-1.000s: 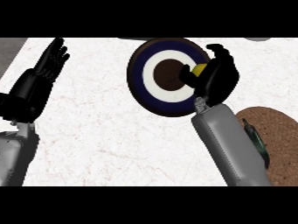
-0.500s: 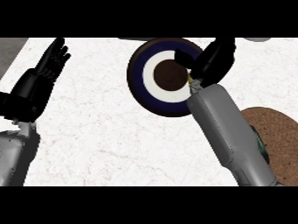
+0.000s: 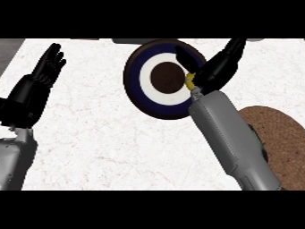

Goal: Pick the lemon from the placemat and place it in the plate

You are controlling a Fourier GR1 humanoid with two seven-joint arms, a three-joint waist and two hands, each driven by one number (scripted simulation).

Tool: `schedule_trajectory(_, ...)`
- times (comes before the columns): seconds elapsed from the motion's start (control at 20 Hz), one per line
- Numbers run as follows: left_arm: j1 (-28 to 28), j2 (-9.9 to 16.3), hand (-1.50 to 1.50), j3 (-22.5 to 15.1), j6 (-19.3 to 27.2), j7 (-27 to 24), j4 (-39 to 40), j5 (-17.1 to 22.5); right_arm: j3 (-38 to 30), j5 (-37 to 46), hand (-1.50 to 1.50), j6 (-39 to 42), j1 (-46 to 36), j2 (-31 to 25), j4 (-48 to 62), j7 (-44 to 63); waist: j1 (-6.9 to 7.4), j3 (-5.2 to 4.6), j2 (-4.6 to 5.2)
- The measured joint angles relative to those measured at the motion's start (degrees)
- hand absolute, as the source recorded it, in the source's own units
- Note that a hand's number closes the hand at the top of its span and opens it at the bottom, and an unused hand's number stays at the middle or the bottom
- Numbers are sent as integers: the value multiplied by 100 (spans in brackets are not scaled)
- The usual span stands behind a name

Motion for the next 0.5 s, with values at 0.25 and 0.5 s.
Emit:
schedule_trajectory(0.25,202,59,0,127,-2,-22,-92,17,293,127,-150,-533,899,3,-743,84,-171,-1,-56)
schedule_trajectory(0.5,275,86,0,207,-24,4,-149,30,825,530,-150,-836,2194,10,-1829,152,-257,0,-75)
